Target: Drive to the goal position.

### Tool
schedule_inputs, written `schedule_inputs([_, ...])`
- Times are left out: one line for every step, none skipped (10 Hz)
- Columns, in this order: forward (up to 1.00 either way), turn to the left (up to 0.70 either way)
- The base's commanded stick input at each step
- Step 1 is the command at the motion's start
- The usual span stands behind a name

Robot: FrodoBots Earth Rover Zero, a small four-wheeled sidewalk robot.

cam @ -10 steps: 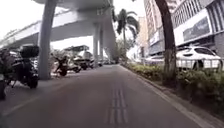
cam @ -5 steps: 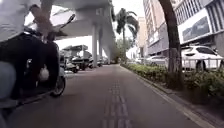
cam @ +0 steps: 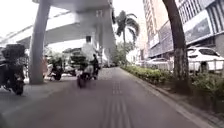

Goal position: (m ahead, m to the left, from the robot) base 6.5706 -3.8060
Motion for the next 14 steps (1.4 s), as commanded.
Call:
schedule_inputs([0.45,0.00])
schedule_inputs([0.45,0.00])
schedule_inputs([0.45,0.00])
schedule_inputs([0.45,0.00])
schedule_inputs([0.45,0.00])
schedule_inputs([0.45,0.00])
schedule_inputs([0.45,0.00])
schedule_inputs([0.45,0.00])
schedule_inputs([0.45,0.00])
schedule_inputs([0.45,0.00])
schedule_inputs([0.45,0.00])
schedule_inputs([0.45,0.00])
schedule_inputs([0.45,0.00])
schedule_inputs([0.45,0.00])
